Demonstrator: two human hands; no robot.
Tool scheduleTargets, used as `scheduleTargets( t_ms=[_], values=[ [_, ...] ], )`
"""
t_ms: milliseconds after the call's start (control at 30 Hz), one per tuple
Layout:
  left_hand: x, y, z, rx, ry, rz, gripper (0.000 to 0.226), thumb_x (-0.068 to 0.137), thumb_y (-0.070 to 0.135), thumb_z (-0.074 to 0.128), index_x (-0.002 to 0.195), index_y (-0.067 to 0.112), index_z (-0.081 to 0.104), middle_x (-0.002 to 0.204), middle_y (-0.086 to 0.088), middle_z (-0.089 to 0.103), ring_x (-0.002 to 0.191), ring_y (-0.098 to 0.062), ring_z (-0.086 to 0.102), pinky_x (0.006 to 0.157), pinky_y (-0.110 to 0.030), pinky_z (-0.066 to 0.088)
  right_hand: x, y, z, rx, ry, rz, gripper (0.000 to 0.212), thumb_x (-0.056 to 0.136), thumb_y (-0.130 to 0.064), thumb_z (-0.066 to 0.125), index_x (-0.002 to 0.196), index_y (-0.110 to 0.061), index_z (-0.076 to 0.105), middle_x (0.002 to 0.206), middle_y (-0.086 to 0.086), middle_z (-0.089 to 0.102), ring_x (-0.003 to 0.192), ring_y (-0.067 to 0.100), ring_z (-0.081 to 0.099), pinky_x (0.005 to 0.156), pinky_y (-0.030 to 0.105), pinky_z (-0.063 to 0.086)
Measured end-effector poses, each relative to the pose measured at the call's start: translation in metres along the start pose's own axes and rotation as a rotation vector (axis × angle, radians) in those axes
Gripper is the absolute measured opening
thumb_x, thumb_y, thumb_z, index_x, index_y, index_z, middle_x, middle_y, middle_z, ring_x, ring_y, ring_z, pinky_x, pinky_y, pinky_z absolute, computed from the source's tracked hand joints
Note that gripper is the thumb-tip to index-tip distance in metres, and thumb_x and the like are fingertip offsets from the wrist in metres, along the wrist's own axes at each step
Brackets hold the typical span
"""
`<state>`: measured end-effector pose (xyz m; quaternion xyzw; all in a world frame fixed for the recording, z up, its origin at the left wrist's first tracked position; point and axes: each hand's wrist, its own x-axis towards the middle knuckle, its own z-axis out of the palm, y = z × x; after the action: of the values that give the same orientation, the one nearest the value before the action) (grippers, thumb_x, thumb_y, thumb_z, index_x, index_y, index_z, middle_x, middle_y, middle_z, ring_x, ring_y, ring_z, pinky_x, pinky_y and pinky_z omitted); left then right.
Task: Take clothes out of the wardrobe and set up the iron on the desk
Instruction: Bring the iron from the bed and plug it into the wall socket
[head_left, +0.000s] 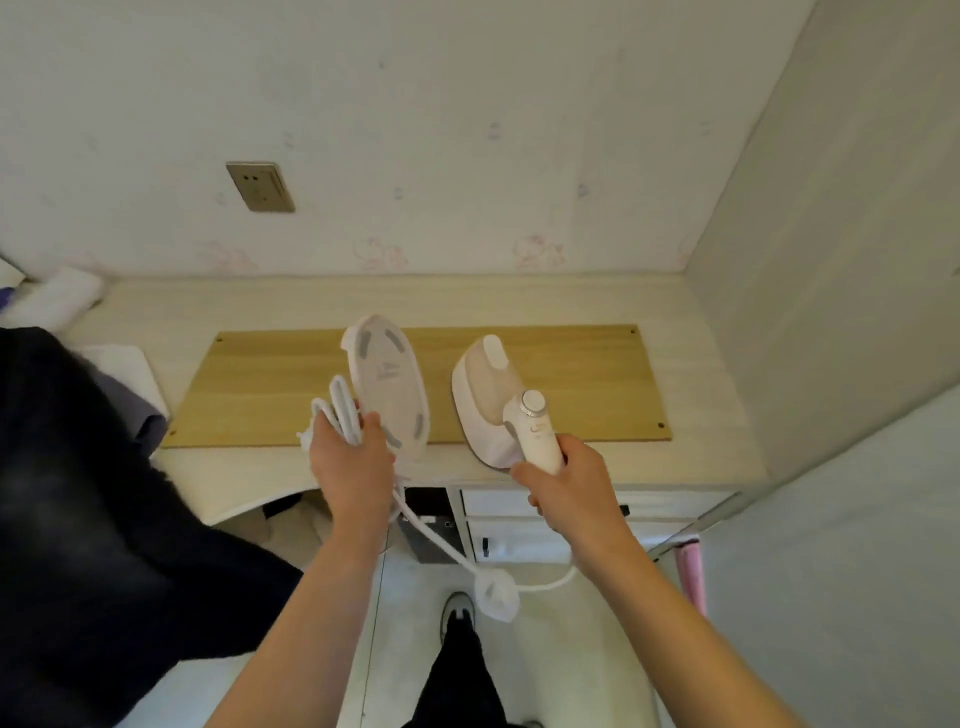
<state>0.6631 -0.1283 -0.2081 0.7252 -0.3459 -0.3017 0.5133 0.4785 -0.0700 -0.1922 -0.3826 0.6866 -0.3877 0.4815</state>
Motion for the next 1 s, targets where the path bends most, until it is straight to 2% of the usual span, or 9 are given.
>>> scheduleTargets(
  t_ms=[100, 233, 433, 533, 600, 700, 767, 900, 1000],
  values=[
    [0.035, -0.001, 0.021, 0.034, -0.064, -0.012, 0.017, 0.093, 0.020, 0.059, 0.107, 0.010, 0.055, 0.090, -0.009, 0.064, 0.070, -0.023, 0.065, 0.050, -0.025, 0.047, 0.029, -0.012, 0.007, 0.011, 0.056, 0.017, 0.016, 0.076, -0.016, 0.068, 0.089, -0.019, 0.058, 0.076, 0.004, 0.061, 0.065, 0.018, 0.055, 0.056, 0.031, 0.040],
    [0.072, -0.007, 0.047, 0.075, -0.151, -0.073, 0.018, 0.091, 0.019, 0.059, 0.106, 0.010, 0.055, 0.090, -0.011, 0.063, 0.074, -0.028, 0.065, 0.056, -0.032, 0.051, 0.061, -0.024, 0.015, 0.019, 0.145, 0.047, 0.015, 0.074, -0.017, 0.069, 0.086, -0.019, 0.059, 0.076, 0.005, 0.062, 0.066, 0.020, 0.056, 0.058, 0.033, 0.044],
    [0.099, -0.013, 0.086, 0.153, -0.276, -0.163, 0.018, 0.091, 0.023, 0.060, 0.103, 0.011, 0.055, 0.088, -0.011, 0.064, 0.073, -0.030, 0.066, 0.066, -0.042, 0.056, 0.088, -0.028, 0.017, 0.010, 0.242, 0.090, 0.016, 0.074, -0.016, 0.069, 0.085, -0.021, 0.058, 0.081, 0.006, 0.064, 0.069, 0.022, 0.059, 0.059, 0.034, 0.046],
    [0.101, -0.019, 0.104, 0.197, -0.320, -0.146, 0.018, 0.089, 0.027, 0.062, 0.099, 0.013, 0.056, 0.085, -0.011, 0.065, 0.069, -0.029, 0.067, 0.068, -0.048, 0.058, 0.098, -0.025, 0.011, -0.012, 0.281, 0.107, 0.017, 0.074, -0.017, 0.070, 0.086, -0.020, 0.058, 0.081, 0.006, 0.064, 0.070, 0.023, 0.060, 0.060, 0.036, 0.047],
    [0.100, -0.021, 0.115, 0.214, -0.361, -0.126, 0.019, 0.090, 0.025, 0.061, 0.102, 0.011, 0.056, 0.084, -0.011, 0.064, 0.067, -0.027, 0.065, 0.063, -0.044, 0.057, 0.103, -0.023, 0.005, -0.024, 0.305, 0.120, 0.016, 0.075, -0.016, 0.070, 0.086, -0.019, 0.058, 0.081, 0.007, 0.064, 0.070, 0.023, 0.060, 0.059, 0.034, 0.047],
    [0.094, -0.020, 0.131, 0.208, -0.414, -0.145, 0.019, 0.093, 0.018, 0.057, 0.109, 0.009, 0.053, 0.079, -0.008, 0.060, 0.067, -0.025, 0.063, 0.050, -0.026, 0.045, 0.108, -0.021, -0.007, -0.032, 0.321, 0.150, 0.015, 0.075, -0.015, 0.068, 0.086, -0.018, 0.058, 0.080, 0.007, 0.063, 0.068, 0.021, 0.058, 0.056, 0.031, 0.044],
    [0.089, -0.020, 0.144, 0.194, -0.432, -0.149, 0.029, 0.093, 0.014, 0.058, 0.119, 0.005, 0.052, 0.085, -0.012, 0.063, 0.070, -0.028, 0.064, 0.048, -0.022, 0.043, 0.111, -0.019, -0.017, -0.035, 0.334, 0.166, 0.015, 0.075, -0.015, 0.068, 0.087, -0.017, 0.058, 0.080, 0.007, 0.063, 0.068, 0.020, 0.057, 0.056, 0.031, 0.043],
    [0.077, -0.019, 0.169, 0.196, -0.453, -0.205, 0.016, 0.091, 0.009, 0.059, 0.101, 0.000, 0.051, 0.079, -0.012, 0.060, 0.068, -0.029, 0.062, 0.048, -0.022, 0.042, 0.118, -0.017, -0.037, -0.054, 0.360, 0.195, 0.016, 0.074, -0.016, 0.068, 0.086, -0.018, 0.057, 0.079, 0.007, 0.063, 0.067, 0.021, 0.058, 0.055, 0.030, 0.042],
    [0.069, -0.020, 0.186, 0.159, -0.460, -0.341, 0.011, 0.092, 0.009, 0.059, 0.101, 0.002, 0.058, 0.080, -0.015, 0.063, 0.054, -0.018, 0.058, 0.043, -0.020, 0.039, 0.123, -0.014, -0.052, -0.060, 0.367, 0.209, 0.019, 0.075, -0.016, 0.068, 0.091, -0.017, 0.058, 0.084, 0.008, 0.064, 0.072, 0.022, 0.060, 0.056, 0.029, 0.043]
  ],
)
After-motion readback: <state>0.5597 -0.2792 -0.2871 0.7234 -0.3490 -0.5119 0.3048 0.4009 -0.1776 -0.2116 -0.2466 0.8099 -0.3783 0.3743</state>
